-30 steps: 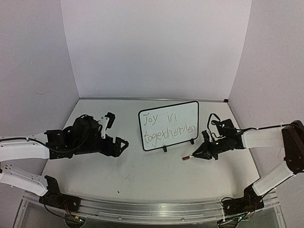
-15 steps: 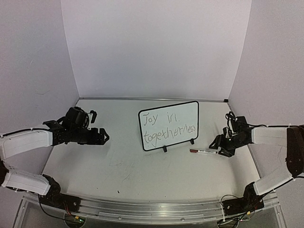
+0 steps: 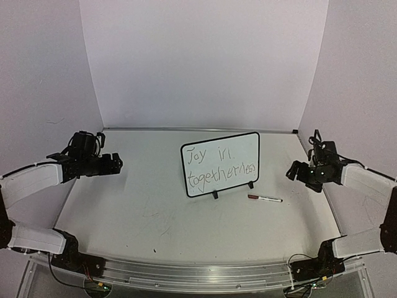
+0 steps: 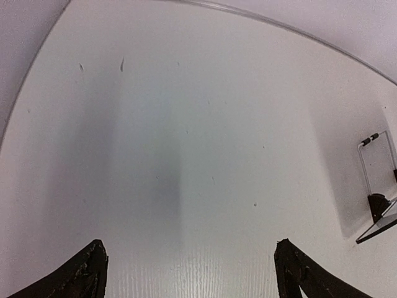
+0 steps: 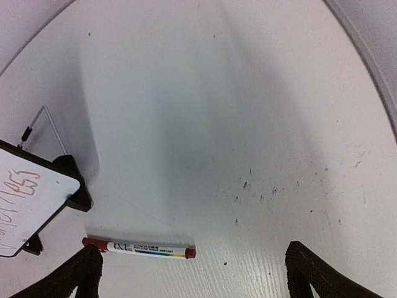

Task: Write a sentence on the whiteboard
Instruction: Reset both arms

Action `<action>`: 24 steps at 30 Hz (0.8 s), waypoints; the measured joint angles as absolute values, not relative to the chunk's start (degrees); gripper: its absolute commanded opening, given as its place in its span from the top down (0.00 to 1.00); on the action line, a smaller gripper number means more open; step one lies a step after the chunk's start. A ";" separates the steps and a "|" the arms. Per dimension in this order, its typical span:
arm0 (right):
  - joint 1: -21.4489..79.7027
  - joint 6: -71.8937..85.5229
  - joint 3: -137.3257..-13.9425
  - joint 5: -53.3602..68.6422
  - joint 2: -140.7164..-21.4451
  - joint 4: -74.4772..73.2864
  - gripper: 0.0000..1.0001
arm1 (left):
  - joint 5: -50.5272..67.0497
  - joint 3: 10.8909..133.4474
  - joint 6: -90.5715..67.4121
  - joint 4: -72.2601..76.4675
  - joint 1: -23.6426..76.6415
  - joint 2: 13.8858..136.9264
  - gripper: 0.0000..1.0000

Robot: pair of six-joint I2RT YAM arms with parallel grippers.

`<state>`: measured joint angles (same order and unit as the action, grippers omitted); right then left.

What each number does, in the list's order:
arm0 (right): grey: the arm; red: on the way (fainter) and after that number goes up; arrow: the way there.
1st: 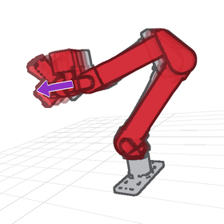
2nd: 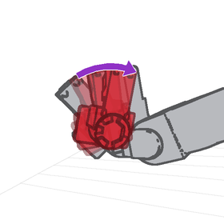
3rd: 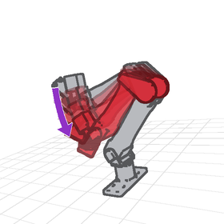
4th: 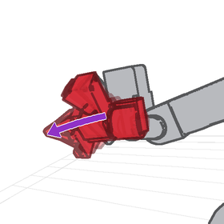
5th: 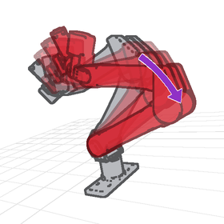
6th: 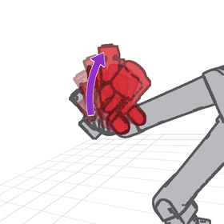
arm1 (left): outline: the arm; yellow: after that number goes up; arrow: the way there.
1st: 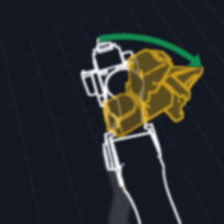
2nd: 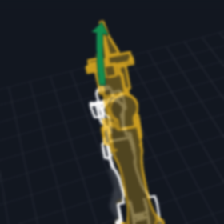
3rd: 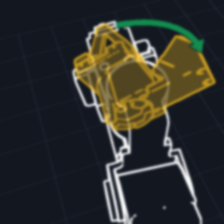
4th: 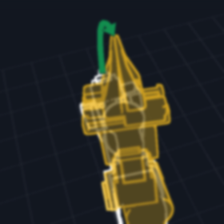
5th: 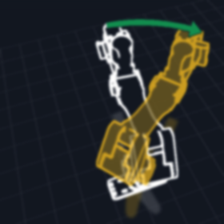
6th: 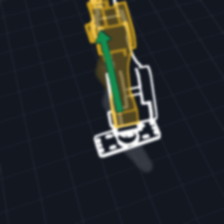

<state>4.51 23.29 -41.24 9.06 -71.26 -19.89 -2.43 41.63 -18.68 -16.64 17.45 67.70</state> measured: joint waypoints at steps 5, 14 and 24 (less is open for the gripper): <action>4.51 21.68 -36.73 4.30 -57.57 -13.57 0.02 | -10.18 38.02 -15.53 -8.73 17.45 58.25 0.07; 4.54 15.46 -19.85 -3.21 -38.33 -0.04 0.02 | -22.08 25.09 -11.29 5.10 17.45 53.85 0.06; 4.51 14.20 -16.36 -10.35 -35.01 3.10 0.02 | -26.78 21.76 -10.45 10.48 17.45 55.15 0.02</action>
